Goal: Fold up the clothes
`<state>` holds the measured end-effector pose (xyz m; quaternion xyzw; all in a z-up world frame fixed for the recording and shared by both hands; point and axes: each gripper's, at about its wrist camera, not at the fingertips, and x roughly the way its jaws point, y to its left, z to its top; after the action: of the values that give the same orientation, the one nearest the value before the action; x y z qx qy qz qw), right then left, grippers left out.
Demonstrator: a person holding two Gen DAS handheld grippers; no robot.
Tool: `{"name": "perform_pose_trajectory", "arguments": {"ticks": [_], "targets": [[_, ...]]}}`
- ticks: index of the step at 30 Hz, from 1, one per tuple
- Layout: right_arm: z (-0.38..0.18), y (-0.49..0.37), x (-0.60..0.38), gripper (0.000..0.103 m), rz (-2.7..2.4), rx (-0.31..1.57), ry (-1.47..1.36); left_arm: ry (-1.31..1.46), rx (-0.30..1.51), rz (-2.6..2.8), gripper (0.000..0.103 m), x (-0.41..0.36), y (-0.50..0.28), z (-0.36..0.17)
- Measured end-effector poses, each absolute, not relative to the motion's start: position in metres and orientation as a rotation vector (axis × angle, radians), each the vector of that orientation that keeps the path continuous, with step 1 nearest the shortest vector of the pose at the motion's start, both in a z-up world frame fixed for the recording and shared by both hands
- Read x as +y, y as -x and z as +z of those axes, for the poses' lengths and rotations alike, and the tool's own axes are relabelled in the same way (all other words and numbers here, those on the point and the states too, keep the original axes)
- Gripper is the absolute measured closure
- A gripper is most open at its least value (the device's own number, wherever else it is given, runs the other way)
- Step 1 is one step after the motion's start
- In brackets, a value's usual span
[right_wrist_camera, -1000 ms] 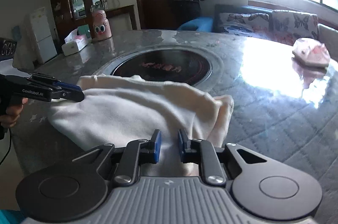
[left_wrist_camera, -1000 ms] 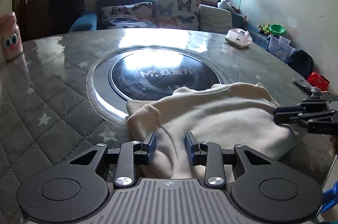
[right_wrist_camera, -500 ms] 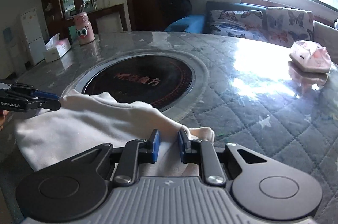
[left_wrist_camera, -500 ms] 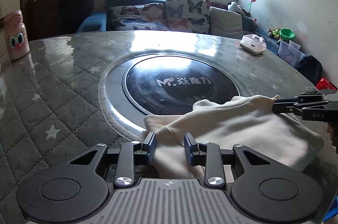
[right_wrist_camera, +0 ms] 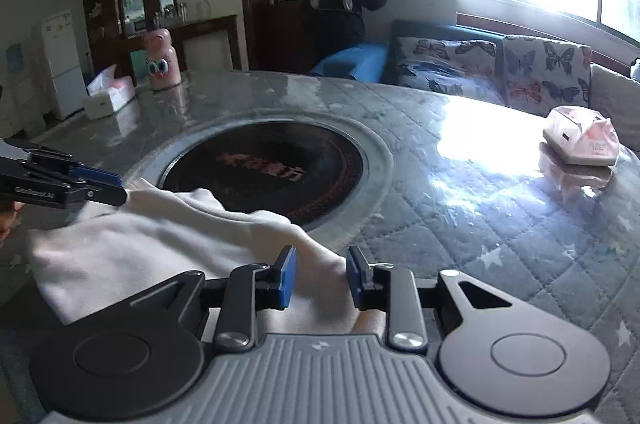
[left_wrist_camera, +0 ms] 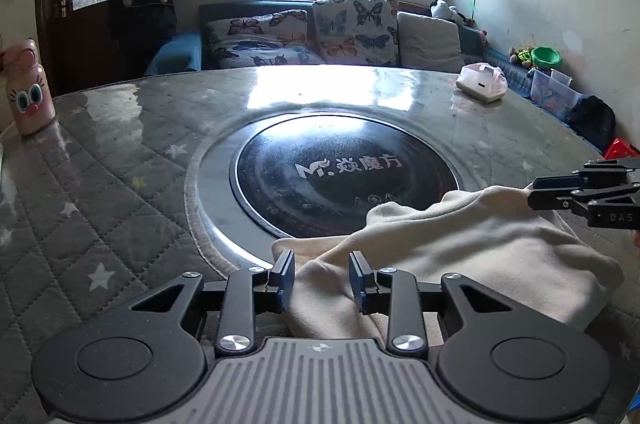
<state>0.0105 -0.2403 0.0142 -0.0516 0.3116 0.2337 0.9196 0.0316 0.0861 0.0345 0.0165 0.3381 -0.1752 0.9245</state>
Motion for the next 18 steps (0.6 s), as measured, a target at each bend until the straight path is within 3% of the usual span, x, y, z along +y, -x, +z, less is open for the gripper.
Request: {"name": "perform_pose_trajectory", "arguments": {"ticks": [6,10,13,18], "targets": [[0.019,0.005,-0.232,0.065,0.497,0.629,0.136,-0.017,0.687,-0.325,0.063,0.093,-0.023,0.043],[0.028,0.021,-0.225,0.058,0.532,0.599,0.161,-0.006,0.683,-0.302,0.051,0.096,-0.015,0.048],[0.030,0.033,-0.217,0.043,0.568,0.596,0.178,-0.003,0.695,-0.290,0.044,0.096,-0.009,0.048],[0.028,0.052,-0.202,0.036,0.614,0.597,0.204,-0.002,0.718,-0.268,0.037,0.097,0.002,0.046]]}}
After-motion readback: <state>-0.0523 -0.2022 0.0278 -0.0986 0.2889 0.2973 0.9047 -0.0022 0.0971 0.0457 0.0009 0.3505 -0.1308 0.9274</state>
